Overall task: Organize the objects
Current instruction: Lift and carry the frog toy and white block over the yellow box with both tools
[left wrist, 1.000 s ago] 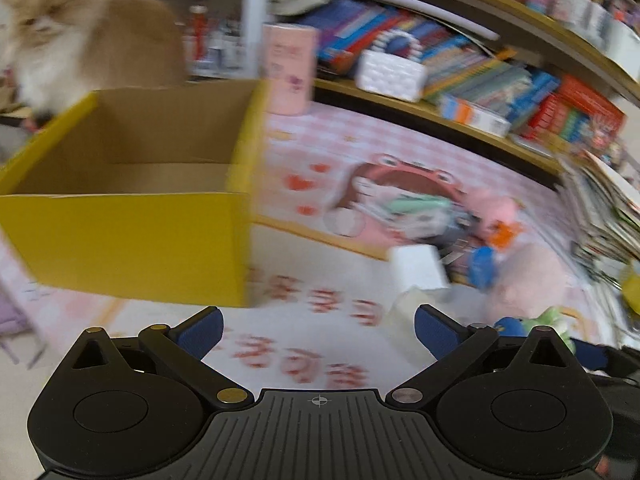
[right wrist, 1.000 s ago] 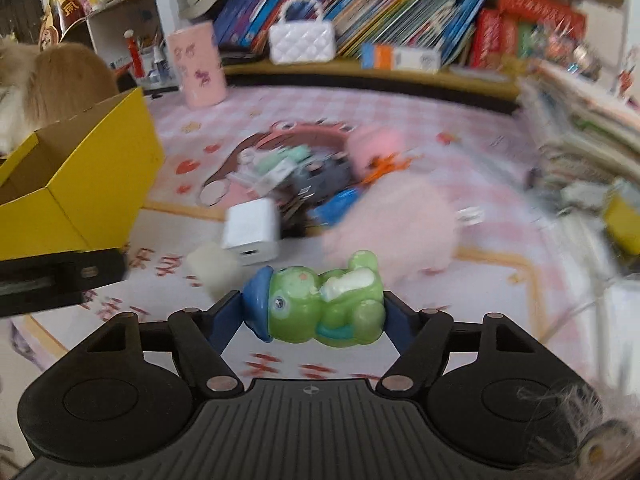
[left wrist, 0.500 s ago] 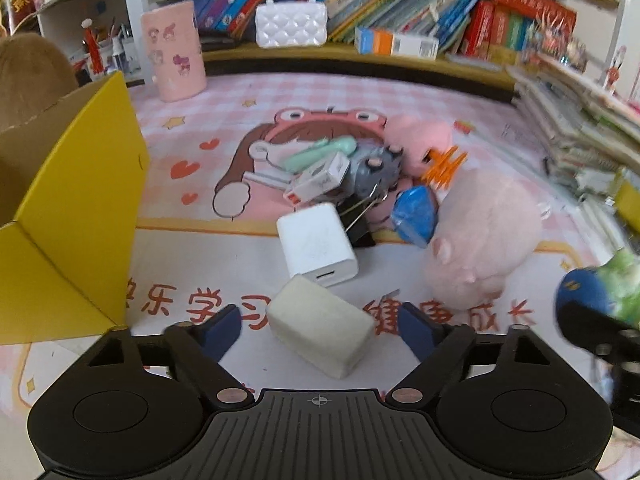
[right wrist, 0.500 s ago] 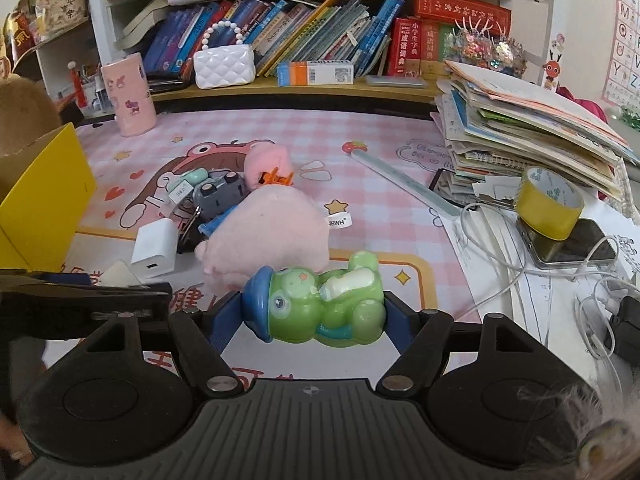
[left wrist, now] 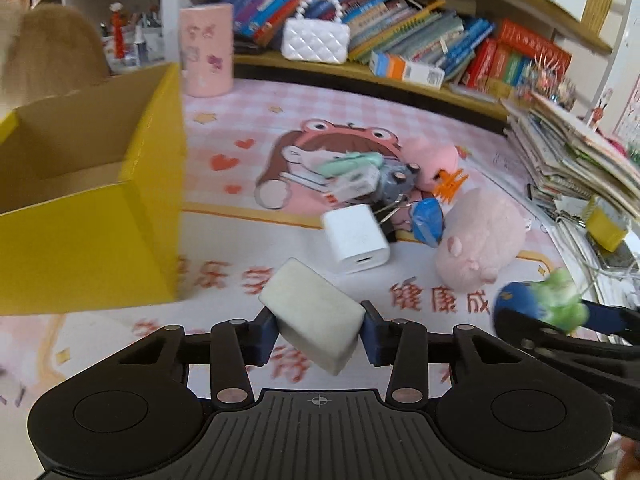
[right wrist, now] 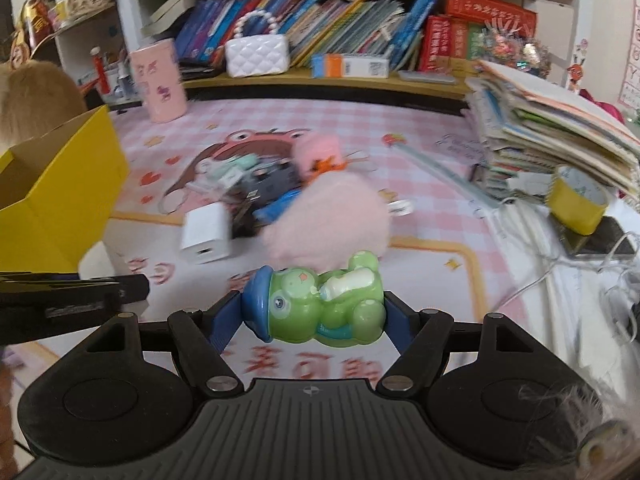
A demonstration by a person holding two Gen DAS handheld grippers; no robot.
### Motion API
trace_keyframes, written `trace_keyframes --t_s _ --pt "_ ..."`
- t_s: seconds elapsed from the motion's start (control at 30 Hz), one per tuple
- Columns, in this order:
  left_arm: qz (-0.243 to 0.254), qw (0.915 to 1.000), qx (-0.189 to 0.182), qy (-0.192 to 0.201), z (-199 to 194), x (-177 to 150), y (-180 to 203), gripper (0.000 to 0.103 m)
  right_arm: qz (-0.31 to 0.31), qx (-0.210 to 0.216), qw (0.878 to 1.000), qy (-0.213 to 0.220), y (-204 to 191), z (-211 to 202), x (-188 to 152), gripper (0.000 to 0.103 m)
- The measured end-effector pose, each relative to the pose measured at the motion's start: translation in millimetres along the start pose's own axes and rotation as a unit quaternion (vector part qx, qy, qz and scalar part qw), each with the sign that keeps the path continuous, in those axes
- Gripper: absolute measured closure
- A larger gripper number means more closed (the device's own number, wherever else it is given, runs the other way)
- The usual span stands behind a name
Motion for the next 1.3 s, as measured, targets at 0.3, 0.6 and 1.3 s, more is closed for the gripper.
trace_keyframes --t_s 0.3,0.6,1.3 --pt "-0.017 0.9998 0.0 0.014 -40.4 -37.8 -80.4 0.062 -0.029 0.024 0.999 -0.005 -93.0 -13.0 -22.9 0.031" --pt "-0.049 0.9984 0.014 0.024 -79.4 -83.5 -167.8 0.062 -0.056 0.047 0.997 -0.014 -189.4 -25.3 -59.7 0.031" --pt "-0.07 0.9937 0.015 0.086 -135.4 -118.5 -255.7 0.062 -0.095 0.05 0.994 0.017 -289.9 -58.2 -89.6 0.031"
Point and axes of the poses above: each gripper's, at about its wrist camera, not at the fingertips, and z roughly the way its jaws point, y to its right, x to its top, the point moved 4 cm from there along z, roughly the way its jaws point, and after that the axes turned 15 degrees about -y, right-handed, at the moved point
